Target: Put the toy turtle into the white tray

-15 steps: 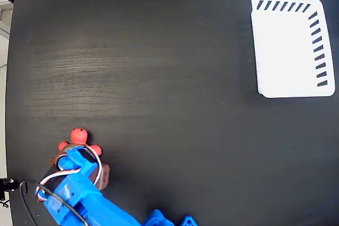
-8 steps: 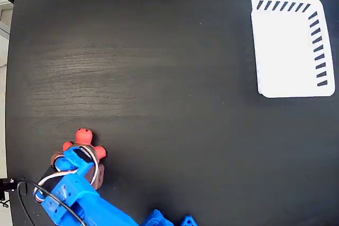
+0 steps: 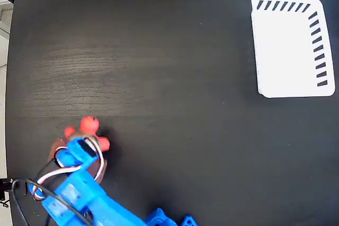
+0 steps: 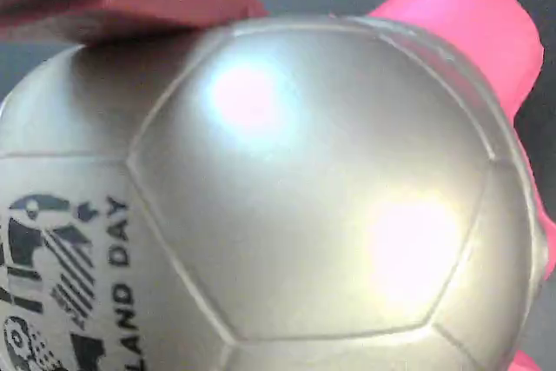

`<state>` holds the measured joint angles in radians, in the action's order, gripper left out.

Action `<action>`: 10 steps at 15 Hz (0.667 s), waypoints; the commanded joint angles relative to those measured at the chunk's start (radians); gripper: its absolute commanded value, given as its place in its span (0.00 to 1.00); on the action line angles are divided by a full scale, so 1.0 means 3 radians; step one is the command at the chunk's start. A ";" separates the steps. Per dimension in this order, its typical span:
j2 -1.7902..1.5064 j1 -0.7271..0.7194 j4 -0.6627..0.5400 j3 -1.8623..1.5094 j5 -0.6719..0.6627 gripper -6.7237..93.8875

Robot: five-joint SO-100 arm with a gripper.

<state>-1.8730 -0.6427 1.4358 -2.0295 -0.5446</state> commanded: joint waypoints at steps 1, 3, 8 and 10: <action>-0.0470 0.0184 0.0337 0.0465 -0.0010 0.06; -0.0588 0.0419 0.0491 0.0608 0.0031 0.06; -0.0337 0.1529 0.0644 0.1283 0.0215 0.06; 0.0015 0.1953 0.0711 0.1672 0.0353 0.06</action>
<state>-1.9067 -0.1166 1.6337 -1.6506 -0.4617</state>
